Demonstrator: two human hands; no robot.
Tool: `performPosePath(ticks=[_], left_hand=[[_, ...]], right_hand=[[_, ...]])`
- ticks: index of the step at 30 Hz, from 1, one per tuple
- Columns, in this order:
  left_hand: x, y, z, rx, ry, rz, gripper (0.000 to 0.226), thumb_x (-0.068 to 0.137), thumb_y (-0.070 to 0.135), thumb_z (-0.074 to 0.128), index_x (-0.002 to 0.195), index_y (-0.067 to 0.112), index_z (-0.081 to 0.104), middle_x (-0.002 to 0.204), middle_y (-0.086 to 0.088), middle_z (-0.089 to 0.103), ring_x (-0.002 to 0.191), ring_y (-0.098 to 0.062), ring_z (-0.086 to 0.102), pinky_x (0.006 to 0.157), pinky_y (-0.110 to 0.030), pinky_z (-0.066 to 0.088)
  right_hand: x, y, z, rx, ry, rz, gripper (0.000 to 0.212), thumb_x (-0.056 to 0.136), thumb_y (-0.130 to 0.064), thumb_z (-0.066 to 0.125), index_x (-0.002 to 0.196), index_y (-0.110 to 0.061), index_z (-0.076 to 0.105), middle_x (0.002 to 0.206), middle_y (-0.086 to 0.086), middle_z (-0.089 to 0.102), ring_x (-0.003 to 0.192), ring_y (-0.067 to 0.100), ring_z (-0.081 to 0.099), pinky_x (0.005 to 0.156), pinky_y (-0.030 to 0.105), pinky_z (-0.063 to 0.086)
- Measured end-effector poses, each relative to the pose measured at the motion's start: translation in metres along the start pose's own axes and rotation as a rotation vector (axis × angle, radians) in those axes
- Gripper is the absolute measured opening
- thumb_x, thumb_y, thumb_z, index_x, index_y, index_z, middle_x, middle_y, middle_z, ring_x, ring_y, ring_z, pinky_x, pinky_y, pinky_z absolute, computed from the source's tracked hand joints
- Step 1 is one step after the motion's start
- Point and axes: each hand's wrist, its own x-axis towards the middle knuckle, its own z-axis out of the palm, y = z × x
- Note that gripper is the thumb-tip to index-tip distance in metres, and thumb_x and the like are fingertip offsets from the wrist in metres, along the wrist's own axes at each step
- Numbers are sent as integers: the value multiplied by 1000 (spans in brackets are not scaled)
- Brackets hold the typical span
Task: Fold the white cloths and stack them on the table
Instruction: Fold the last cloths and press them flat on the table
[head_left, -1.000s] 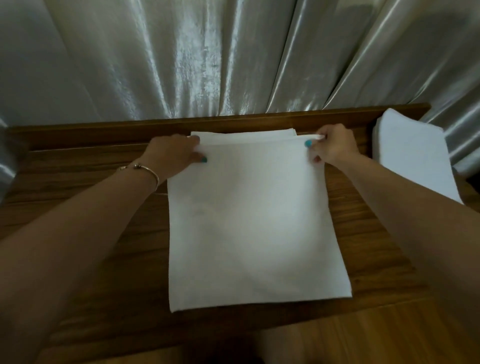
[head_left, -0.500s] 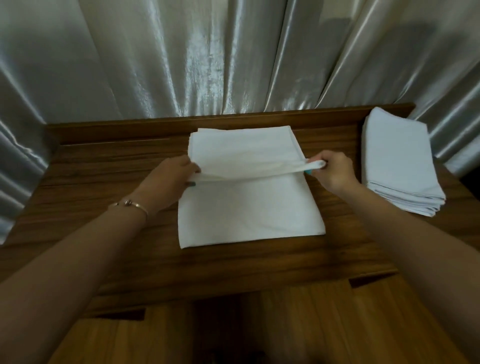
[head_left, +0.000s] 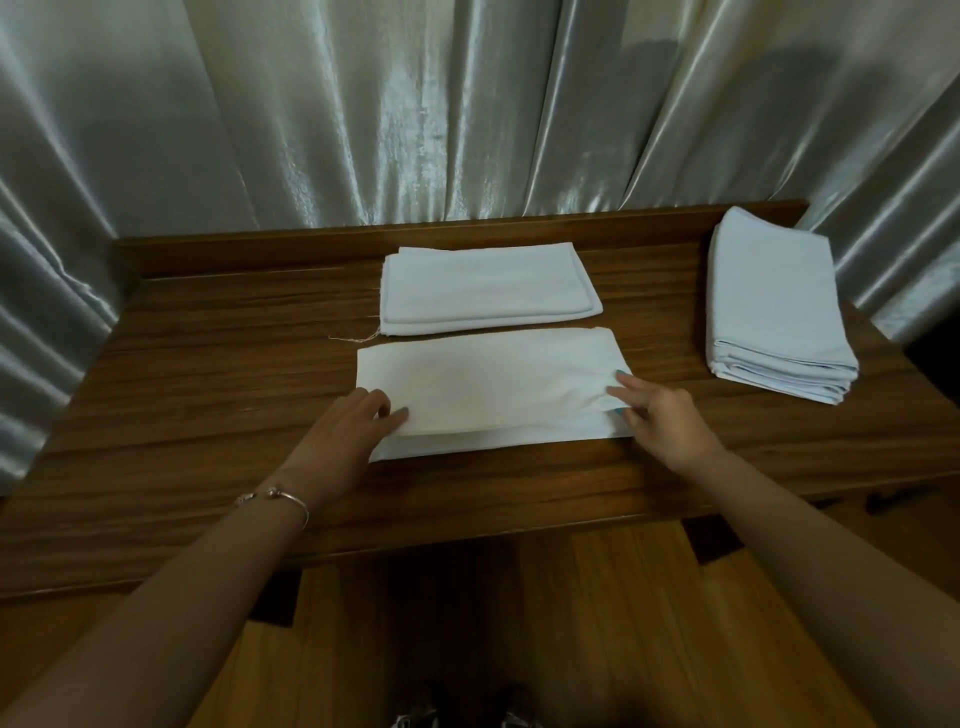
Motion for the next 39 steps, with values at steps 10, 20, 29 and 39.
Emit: performPosePath(ticks=[10,20,29,39], left_hand=[[-6,7,14,-90,-104,-15,65,90,12,52,148,27,29,132,3,39,113,-15,37,96,-23,38],[71,42,-15,-375,398,-124,29,94,17,50,119,13,64,108,-6,64,101,-22,57,86,-32,47],[154,50,27,-246,142,-331,43,102,28,32,143,18,37,147,-5,41,139,-22,31,117,-35,18],[127,10,56,-226,81,-332,78,81,81,6,149,44,10,162,1,9,148,-14,-1,117,-38,-8]], right_hand=[[-8,8,22,-375,-176,13,58,92,-1,48,147,-18,37,158,3,27,148,22,15,119,39,16],[59,-71,35,-164,274,-91,43,86,-1,57,127,-14,61,145,10,48,138,26,37,115,35,22],[142,-97,93,-384,-71,-178,45,101,-35,33,145,-28,36,154,-1,34,143,21,26,114,39,23],[127,-4,77,-482,-16,183,65,87,-70,-5,148,-46,-9,161,-7,-9,147,23,-14,112,51,-12]])
